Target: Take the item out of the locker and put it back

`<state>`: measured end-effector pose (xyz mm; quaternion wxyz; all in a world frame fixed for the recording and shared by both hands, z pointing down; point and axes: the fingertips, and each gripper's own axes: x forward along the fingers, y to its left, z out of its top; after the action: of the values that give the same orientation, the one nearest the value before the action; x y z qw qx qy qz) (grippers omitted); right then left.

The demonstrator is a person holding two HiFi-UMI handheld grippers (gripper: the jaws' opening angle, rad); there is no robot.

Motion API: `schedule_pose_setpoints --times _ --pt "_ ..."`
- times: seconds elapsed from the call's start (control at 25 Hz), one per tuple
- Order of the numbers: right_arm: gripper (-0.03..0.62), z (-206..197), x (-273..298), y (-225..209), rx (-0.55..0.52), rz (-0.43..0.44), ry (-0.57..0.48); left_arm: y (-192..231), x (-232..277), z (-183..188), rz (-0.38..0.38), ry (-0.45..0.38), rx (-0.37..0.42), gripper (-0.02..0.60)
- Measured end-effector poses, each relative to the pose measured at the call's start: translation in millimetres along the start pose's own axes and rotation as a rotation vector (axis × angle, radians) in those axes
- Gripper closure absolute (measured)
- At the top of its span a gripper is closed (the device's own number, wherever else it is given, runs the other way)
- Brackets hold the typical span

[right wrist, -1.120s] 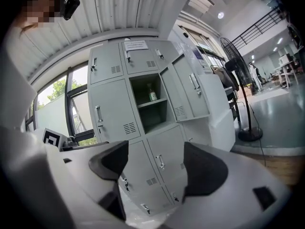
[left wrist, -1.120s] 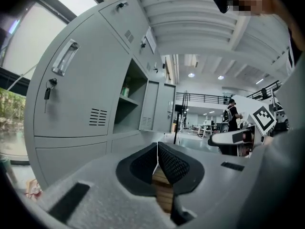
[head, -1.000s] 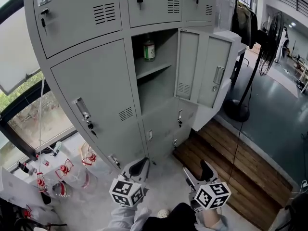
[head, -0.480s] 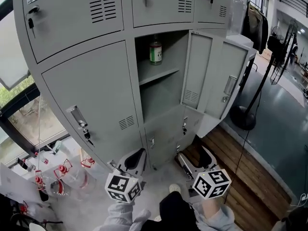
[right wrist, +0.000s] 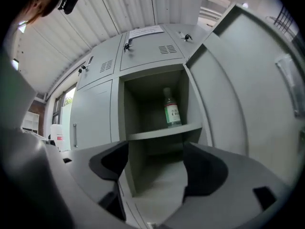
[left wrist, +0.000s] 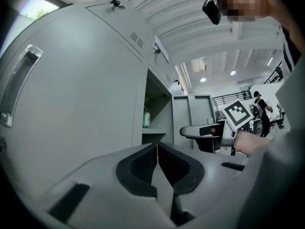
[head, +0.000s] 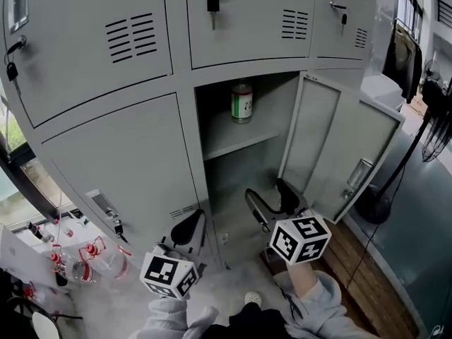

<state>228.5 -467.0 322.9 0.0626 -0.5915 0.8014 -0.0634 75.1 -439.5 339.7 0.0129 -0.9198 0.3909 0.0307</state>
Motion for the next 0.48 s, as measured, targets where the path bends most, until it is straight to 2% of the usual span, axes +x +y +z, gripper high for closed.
schedule_pose_setpoints --times 0.16,0.32,0.48 --pt "0.247 41.8 54.8 -7.3 -0.047 0.058 -0.04 11.1 17.7 19.1 0.058 -0.017 0.036 0.57" --pt "0.247 77.2 100.6 -21.8 -0.079 0.058 -0.082 21.0 27.6 31.3 0.103 -0.038 0.045 0.569" --pt "0.247 101.3 143.6 -34.5 -0.106 0.062 -0.078 25.1 31.8 31.7 0.141 -0.043 0.05 0.569"
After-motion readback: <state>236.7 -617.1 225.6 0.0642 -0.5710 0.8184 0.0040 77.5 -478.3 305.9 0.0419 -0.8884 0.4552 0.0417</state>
